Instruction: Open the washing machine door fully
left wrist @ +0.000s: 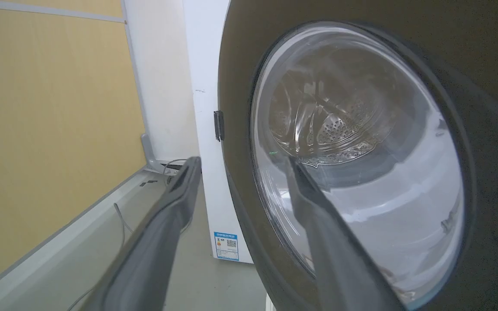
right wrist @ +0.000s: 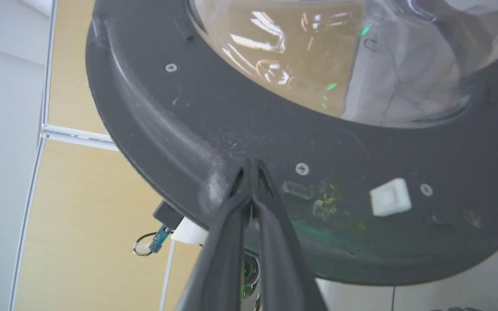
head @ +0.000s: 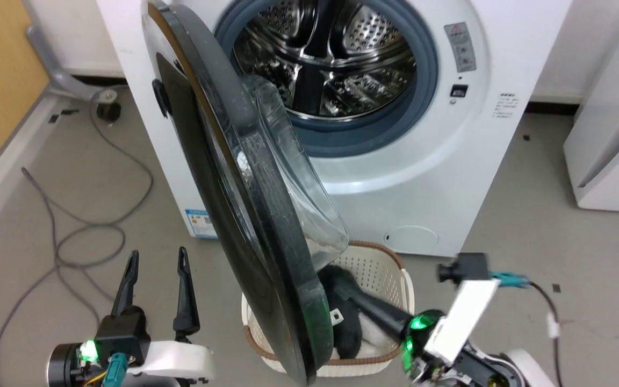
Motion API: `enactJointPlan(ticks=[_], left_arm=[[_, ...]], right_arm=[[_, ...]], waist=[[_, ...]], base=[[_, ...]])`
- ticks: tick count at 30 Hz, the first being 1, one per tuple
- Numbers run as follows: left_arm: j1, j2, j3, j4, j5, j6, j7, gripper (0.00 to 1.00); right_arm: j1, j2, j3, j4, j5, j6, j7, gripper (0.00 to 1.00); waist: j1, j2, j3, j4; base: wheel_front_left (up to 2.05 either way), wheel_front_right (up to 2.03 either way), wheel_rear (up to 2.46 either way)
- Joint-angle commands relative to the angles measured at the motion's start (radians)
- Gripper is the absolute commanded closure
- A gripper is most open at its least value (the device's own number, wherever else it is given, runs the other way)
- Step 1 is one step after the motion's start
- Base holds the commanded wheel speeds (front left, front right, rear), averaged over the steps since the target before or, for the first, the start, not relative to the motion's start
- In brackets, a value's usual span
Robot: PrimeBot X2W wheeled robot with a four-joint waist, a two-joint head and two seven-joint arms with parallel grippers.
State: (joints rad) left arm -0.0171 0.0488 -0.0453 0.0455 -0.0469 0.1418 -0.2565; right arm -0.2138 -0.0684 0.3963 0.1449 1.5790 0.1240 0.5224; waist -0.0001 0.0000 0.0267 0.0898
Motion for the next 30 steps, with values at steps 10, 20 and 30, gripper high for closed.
enactJointPlan(ticks=[10,20,30], left_arm=[[0.037,0.001,0.017,0.008,0.001,-0.009,-0.005,0.0],[0.046,0.001,0.027,0.001,0.005,-0.013,-0.005,0.0],[0.06,0.001,0.035,-0.009,0.003,-0.011,-0.005,0.0]], right_arm=[[0.05,-0.018,-0.119,-0.13,-0.124,0.007,-0.325,1.0],[0.074,-0.148,-0.181,-0.215,-0.431,0.007,-0.757,1.0],[0.141,-0.105,-0.338,-0.26,-1.097,0.007,-0.784,1.0]], waist=[[0.0001,0.0,-0.046,-0.045],[0.0001,0.0,-0.067,-0.067],[0.0001,0.0,-0.079,-0.084]], base=[[0.0,0.0,0.0],[0.0,0.0,0.0],[0.0,0.0,0.0]])
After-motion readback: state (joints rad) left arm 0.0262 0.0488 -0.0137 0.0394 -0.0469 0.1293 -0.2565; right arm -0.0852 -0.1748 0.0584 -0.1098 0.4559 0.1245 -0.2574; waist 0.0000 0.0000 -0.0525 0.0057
